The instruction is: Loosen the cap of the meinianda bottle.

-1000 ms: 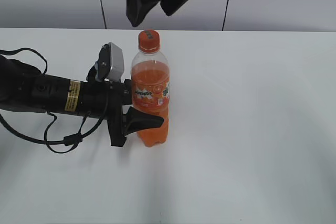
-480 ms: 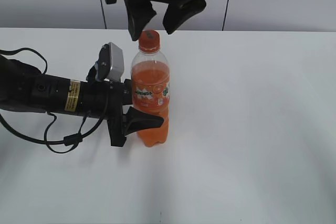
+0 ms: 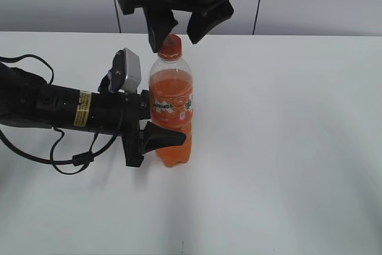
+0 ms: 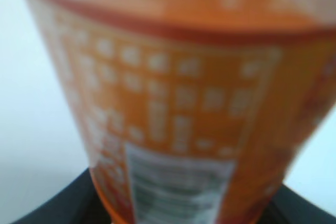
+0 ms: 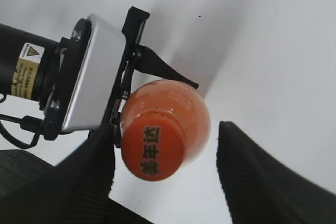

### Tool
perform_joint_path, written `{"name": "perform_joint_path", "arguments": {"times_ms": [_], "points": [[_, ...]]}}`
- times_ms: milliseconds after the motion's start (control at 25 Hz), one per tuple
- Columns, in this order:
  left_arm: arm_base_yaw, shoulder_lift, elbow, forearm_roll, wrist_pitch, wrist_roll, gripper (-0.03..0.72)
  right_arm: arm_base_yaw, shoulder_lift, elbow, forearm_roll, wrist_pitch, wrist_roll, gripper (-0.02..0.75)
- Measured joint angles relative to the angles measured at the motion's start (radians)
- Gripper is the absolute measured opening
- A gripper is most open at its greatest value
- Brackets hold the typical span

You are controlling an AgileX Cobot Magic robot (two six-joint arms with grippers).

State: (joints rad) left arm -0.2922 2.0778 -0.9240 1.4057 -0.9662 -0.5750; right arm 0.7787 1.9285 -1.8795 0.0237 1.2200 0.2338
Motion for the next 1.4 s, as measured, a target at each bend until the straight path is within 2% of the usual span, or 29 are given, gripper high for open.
{"name": "perform_joint_path", "arguments": {"times_ms": [160,360,640,800,880,1120,1280,1400], "points": [[0.000,0.000,0.000,0.000,0.000,0.000,0.383,0.000,0.000,0.000,0.000,0.000,0.000,0.408],[0.000,0.000,0.000,-0.002,0.000,0.000,0.383,0.000,0.000,0.000,0.006,-0.003,-0.010,0.269],[0.000,0.000,0.000,-0.002,0.000,0.000,0.383,0.000,0.000,0.000,0.010,-0.004,-0.109,0.269],[0.000,0.000,0.000,-0.001,0.000,0.000,0.383,0.000,0.000,0.000,0.016,-0.004,-0.391,0.269],[0.000,0.000,0.000,-0.001,0.000,0.000,0.383,0.000,0.000,0.000,0.017,-0.005,-0.630,0.266],[0.000,0.000,0.000,-0.003,0.001,-0.001,0.383,0.000,-0.003,-0.001,0.013,-0.008,-1.175,0.248],[0.000,0.000,0.000,-0.003,0.001,-0.002,0.383,0.000,-0.003,-0.001,0.013,-0.008,-1.368,0.239],[0.000,0.000,0.000,-0.004,0.001,-0.002,0.383,0.000,-0.003,-0.001,0.013,-0.008,-1.417,0.239]]}}
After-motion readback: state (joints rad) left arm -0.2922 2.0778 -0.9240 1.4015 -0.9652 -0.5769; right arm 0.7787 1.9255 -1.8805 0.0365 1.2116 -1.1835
